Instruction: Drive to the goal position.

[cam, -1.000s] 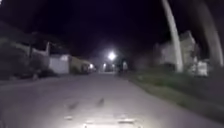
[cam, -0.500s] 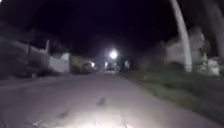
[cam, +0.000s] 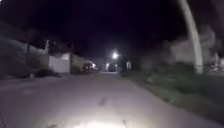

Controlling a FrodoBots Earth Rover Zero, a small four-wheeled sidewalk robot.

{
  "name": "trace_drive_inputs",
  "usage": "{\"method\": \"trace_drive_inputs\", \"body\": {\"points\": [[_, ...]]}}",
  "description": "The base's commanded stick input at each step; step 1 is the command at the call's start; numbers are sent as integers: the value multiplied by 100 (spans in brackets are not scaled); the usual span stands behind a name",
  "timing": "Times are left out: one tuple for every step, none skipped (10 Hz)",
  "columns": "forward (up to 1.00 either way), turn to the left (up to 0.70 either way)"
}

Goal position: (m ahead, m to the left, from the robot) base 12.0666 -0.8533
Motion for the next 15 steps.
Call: {"method": "trace_drive_inputs", "body": {"points": [[70,0],[70,0],[70,0],[70,0],[70,0],[70,0],[70,0],[70,0],[70,0],[70,0],[70,0],[70,0],[70,0],[70,0],[70,0]]}}
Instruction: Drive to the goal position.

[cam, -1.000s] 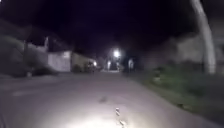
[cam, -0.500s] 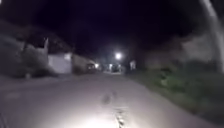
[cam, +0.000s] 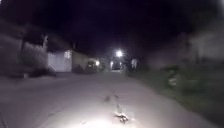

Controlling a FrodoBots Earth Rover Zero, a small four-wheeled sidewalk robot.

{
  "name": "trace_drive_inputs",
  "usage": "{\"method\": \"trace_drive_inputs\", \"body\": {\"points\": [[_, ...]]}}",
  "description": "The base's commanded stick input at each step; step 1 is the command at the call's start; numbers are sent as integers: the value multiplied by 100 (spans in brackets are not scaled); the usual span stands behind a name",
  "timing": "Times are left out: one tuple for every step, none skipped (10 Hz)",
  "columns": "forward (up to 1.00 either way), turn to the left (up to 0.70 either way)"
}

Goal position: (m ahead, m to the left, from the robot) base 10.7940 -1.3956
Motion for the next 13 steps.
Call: {"method": "trace_drive_inputs", "body": {"points": [[70,0],[70,0],[70,0],[70,0],[70,0],[70,0],[70,0],[70,0],[70,0],[70,0],[70,0],[70,0],[70,0]]}}
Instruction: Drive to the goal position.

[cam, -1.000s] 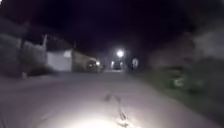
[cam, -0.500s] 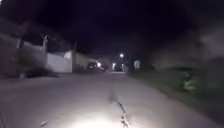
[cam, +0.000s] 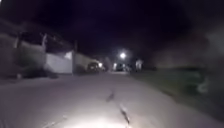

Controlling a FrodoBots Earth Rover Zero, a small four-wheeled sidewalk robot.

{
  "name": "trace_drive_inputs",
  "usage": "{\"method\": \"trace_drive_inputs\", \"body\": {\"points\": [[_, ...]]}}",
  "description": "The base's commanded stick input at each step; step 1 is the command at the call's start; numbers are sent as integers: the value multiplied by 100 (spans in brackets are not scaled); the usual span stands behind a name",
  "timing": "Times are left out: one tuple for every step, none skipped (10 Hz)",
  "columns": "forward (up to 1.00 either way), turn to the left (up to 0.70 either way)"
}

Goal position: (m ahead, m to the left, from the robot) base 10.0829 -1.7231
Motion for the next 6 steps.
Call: {"method": "trace_drive_inputs", "body": {"points": [[70,0],[70,0],[70,-7],[70,-15],[70,-26],[70,-35]]}}
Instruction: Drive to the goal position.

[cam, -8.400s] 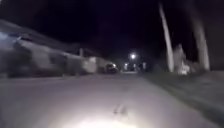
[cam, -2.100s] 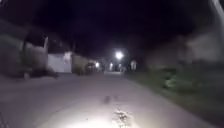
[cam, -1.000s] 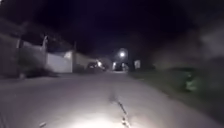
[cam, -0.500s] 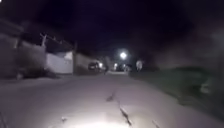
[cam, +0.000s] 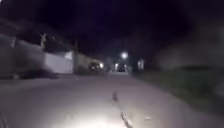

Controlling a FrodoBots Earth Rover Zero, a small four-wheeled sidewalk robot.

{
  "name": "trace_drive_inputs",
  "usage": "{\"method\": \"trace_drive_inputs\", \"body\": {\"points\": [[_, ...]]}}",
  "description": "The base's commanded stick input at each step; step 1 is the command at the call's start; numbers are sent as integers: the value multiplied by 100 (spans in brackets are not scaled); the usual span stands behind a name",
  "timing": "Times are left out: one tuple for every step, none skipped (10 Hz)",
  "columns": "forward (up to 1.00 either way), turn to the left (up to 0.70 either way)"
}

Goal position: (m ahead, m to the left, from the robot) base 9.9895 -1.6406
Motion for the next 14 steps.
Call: {"method": "trace_drive_inputs", "body": {"points": [[70,-35],[70,-35],[70,-35],[70,-35],[70,-35],[70,-35],[70,-35],[70,-35],[70,-14],[70,0],[70,0],[70,0],[70,0],[70,0]]}}
